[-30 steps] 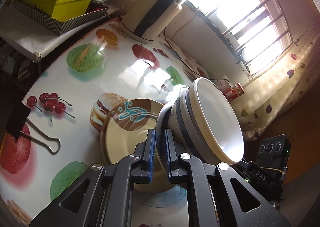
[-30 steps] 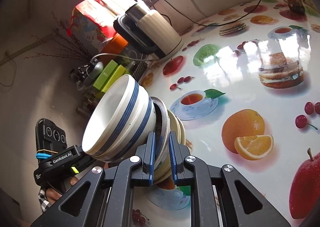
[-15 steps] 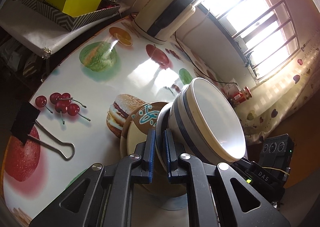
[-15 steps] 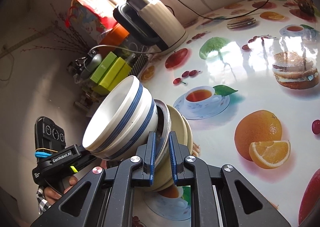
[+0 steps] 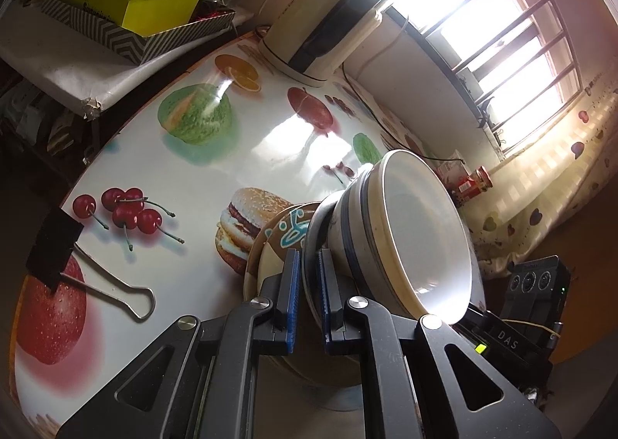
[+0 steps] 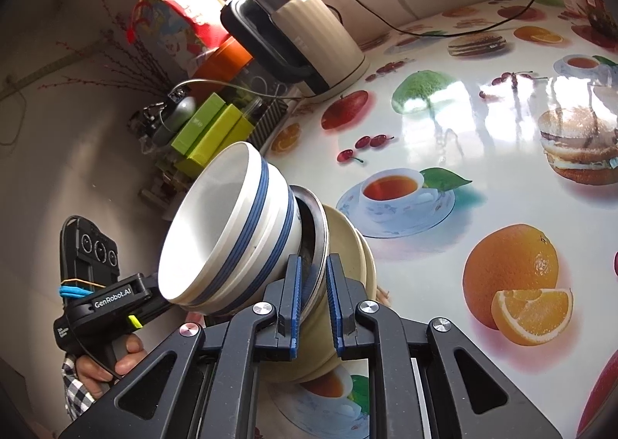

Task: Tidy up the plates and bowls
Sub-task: 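Lower the bowl stack onto the cream plates with both tools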

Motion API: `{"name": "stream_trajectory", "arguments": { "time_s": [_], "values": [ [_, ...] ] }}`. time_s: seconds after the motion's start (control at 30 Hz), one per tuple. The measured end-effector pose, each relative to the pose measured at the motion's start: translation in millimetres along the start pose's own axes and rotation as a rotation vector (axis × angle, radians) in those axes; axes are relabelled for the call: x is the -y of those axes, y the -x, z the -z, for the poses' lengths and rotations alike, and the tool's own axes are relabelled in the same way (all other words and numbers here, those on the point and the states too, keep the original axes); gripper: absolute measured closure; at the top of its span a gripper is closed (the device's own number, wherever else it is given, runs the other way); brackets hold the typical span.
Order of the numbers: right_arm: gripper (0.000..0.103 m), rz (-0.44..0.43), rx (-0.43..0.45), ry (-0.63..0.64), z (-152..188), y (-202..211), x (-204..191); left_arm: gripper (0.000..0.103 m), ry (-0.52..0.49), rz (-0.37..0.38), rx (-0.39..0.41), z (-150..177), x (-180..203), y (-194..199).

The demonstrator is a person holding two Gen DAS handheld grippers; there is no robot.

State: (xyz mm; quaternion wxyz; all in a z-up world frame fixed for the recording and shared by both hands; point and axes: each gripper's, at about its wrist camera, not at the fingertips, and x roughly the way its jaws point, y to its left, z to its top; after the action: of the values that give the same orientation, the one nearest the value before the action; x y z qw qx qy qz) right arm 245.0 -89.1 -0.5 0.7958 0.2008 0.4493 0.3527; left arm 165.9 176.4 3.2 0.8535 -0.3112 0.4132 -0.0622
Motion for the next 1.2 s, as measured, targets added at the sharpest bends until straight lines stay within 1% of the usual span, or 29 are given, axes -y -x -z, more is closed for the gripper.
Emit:
{"name": "stream_trajectory", "arguments": {
  "time_s": [0.23, 0.3, 0.43, 0.53, 0.73, 0.83, 1.0, 1.03, 1.1, 1.2],
  "values": [
    [0.088, 0.017, 0.001, 0.022, 0.4, -0.5, -1.2, 0.094, -0.01, -0.007, 0.0, -0.1, 0.1, -1.0],
    [0.088, 0.019, 0.0, 0.02, 0.3, -0.1, -1.5, 0.092, -0.012, -0.017, 0.0, -0.4, 0.4, -1.2],
    [0.088, 0.027, 0.001, 0.025, 0.3, 0.5, -3.7, 0.092, -0.012, -0.021, -0.001, -0.5, 0.9, -1.0],
    [0.085, 0.039, 0.005, 0.025, 0.1, 1.8, -3.8, 0.09, -0.012, -0.031, -0.002, -0.5, 1.1, -0.9],
    [0.081, 0.051, 0.016, 0.033, 1.0, 7.7, -4.9, 0.083, -0.022, -0.055, 0.0, 1.9, 1.8, 4.5],
    [0.075, 0.067, 0.028, 0.046, 1.2, 12.2, -7.6, 0.077, -0.038, -0.076, 0.01, 4.6, 3.7, 10.2],
    [0.069, 0.083, 0.042, 0.079, 5.3, 20.0, -14.6, 0.066, -0.063, -0.094, 0.028, 10.6, 7.1, 21.4],
    [0.066, 0.09, 0.046, 0.09, 6.8, 21.8, -16.7, 0.066, -0.069, -0.097, 0.032, 12.2, 8.1, 23.2],
    [0.064, 0.093, 0.052, 0.105, 10.6, 25.2, -20.3, 0.064, -0.085, -0.1, 0.036, 16.9, 11.2, 27.6],
    [0.061, 0.113, 0.053, 0.127, 16.6, 28.2, -26.2, 0.061, -0.116, -0.142, 0.045, 25.6, 16.9, 33.3]
  ]
}}
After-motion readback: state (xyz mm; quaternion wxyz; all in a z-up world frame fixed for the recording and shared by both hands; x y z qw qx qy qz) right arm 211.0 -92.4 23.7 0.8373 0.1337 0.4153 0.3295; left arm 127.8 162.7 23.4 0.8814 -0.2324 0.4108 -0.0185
